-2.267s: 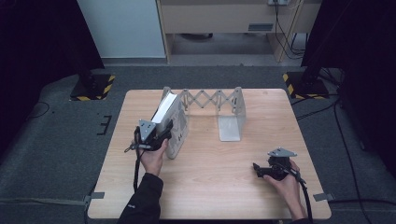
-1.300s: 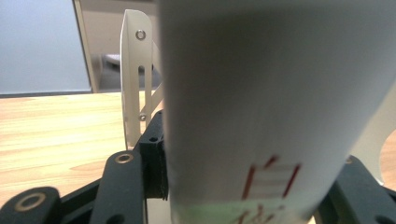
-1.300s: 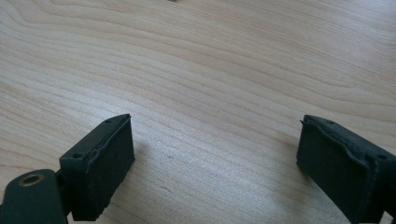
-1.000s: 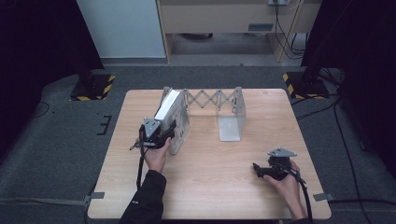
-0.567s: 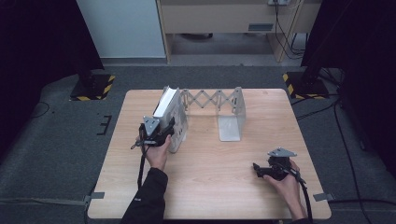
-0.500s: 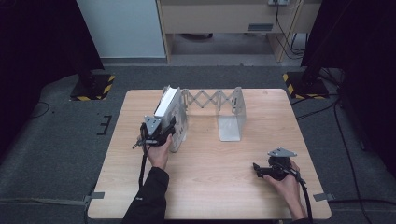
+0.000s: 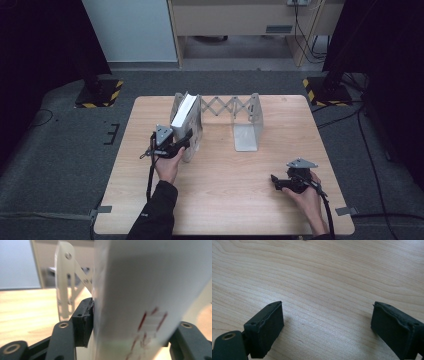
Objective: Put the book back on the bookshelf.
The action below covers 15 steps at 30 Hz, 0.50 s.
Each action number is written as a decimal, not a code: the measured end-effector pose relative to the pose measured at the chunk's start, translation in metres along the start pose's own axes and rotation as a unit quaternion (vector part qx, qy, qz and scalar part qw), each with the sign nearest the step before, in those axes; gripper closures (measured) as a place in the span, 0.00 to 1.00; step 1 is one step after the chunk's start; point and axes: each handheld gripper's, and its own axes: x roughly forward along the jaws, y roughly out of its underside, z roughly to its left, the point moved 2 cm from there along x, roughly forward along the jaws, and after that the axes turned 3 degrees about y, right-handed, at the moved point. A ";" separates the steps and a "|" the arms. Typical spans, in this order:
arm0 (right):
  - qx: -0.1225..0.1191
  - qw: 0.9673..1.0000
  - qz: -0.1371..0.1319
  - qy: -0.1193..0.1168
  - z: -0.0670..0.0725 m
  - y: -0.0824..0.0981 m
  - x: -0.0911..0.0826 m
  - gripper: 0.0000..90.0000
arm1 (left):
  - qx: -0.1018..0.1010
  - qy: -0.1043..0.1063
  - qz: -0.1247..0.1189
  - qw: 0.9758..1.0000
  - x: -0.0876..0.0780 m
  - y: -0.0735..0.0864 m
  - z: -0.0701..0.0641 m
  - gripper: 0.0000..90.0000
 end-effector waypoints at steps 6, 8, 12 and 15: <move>-0.001 1.000 0.000 0.000 0.000 0.000 0.000 0.13 | 0.012 0.005 0.026 1.000 -0.010 0.020 0.001 0.48; -0.001 1.000 0.000 0.000 0.000 0.000 0.000 0.13 | 0.003 0.008 0.023 1.000 -0.012 0.025 0.003 0.51; -0.001 1.000 0.000 0.000 0.000 0.000 0.000 0.13 | 0.000 0.005 0.017 1.000 -0.012 0.026 0.002 0.52; 0.000 1.000 0.000 0.000 0.000 0.000 0.000 0.13 | -0.003 -0.004 0.016 1.000 -0.011 0.026 0.001 0.53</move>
